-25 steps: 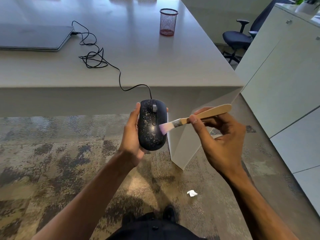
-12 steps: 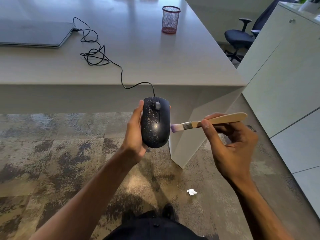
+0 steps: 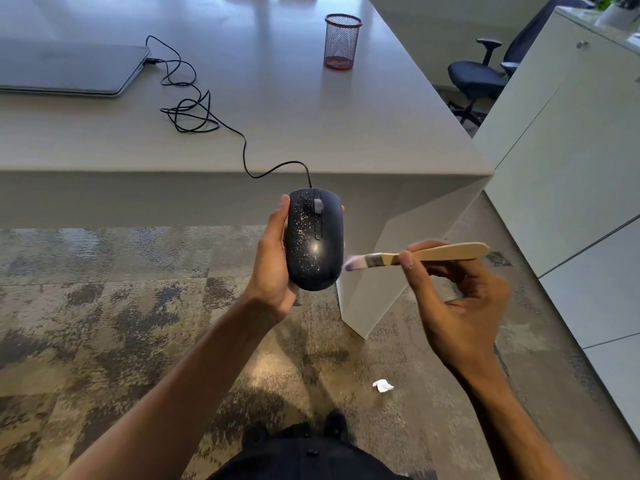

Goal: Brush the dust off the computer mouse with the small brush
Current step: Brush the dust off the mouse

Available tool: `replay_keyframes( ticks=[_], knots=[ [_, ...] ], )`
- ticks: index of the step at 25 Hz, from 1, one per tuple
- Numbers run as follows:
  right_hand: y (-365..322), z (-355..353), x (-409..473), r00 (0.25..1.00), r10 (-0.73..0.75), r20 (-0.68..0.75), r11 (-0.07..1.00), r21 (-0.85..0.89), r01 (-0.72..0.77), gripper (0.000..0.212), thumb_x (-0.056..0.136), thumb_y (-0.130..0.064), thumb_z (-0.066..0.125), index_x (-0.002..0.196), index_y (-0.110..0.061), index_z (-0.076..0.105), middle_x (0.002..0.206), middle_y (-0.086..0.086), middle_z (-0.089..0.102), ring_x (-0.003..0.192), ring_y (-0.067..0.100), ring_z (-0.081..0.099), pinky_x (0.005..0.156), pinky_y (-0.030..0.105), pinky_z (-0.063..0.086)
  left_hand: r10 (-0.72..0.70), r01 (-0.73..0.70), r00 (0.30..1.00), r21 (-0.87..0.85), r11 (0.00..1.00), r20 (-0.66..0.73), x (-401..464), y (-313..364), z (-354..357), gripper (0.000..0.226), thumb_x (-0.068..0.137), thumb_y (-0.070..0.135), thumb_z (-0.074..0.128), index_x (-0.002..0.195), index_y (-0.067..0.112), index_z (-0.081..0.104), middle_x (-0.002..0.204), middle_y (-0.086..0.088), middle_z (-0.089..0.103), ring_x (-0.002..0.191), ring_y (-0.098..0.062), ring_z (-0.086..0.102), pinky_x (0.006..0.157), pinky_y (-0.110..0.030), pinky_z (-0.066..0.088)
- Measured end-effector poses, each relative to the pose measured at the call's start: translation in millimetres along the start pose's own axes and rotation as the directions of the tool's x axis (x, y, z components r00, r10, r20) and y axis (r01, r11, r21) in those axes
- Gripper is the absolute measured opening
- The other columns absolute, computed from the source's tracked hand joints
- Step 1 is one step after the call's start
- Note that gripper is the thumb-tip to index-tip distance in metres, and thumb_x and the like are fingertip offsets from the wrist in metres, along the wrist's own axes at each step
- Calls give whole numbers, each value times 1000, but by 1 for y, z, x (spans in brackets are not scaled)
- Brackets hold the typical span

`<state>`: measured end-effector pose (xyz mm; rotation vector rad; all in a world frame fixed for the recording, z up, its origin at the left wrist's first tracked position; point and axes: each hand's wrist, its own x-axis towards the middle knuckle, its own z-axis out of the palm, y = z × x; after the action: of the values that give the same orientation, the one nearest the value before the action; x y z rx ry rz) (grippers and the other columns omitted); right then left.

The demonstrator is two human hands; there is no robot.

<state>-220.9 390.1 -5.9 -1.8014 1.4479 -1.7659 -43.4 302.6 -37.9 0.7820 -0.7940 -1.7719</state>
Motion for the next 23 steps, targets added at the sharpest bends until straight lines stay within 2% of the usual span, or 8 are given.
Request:
replay_keyframes(
  ticks=[2,4,8,13,17,20,23],
  knots=[
    [-1,-2,-2,999,12,-32,999,43,-10,7,87,-28,66,92,-32,64,93,-34,66,83,-4,68,73,9,52,-3,3,1000,1,1000,4,1,0,-1,67,95,56,37,135,5,56,122,-18,65,89,-22,65,74,-35,55],
    [-8,3,-7,1000,-26,9,995,98,26,9,86,-25,68,94,-22,66,92,-30,68,81,-1,68,72,11,53,-19,19,1000,23,1000,7,2,0,-2,71,94,58,37,136,5,55,114,-15,65,88,-22,65,72,-34,55],
    [-8,11,-12,990,-110,85,993,49,106,13,83,-16,70,96,-15,67,92,-30,66,78,-1,69,70,12,54,-17,17,1000,41,999,3,1,-1,-1,70,93,59,37,136,7,55,121,-17,62,93,-23,64,75,-36,53],
    [-3,0,-1,996,-49,-73,999,7,50,9,88,-22,65,97,-20,62,94,-35,64,83,-5,67,74,9,52,9,-9,1000,22,1000,-6,-1,1,-1,64,96,56,36,132,8,59,131,-18,63,94,-23,65,81,-38,52],
    [-19,9,-6,993,-105,54,992,82,100,10,84,-15,67,93,-11,65,88,-21,68,79,2,68,70,15,54,18,-16,1000,63,998,-22,-4,-1,3,62,98,53,33,128,8,62,123,-15,67,90,-20,66,80,-36,53],
    [-25,18,-9,975,-167,144,985,66,159,10,83,-12,70,92,-10,67,85,-13,70,76,2,69,68,16,54,26,-23,999,88,996,-30,-7,-1,6,60,100,51,29,124,10,64,116,-12,70,89,-17,68,73,-31,55],
    [-21,21,-7,974,-185,133,983,8,186,12,84,-13,70,94,-9,67,88,-13,69,77,-1,68,69,10,52,55,-51,998,123,991,-24,-9,-1,7,64,99,53,29,132,6,59,122,-16,66,96,-19,66,77,-32,56]
  ],
)
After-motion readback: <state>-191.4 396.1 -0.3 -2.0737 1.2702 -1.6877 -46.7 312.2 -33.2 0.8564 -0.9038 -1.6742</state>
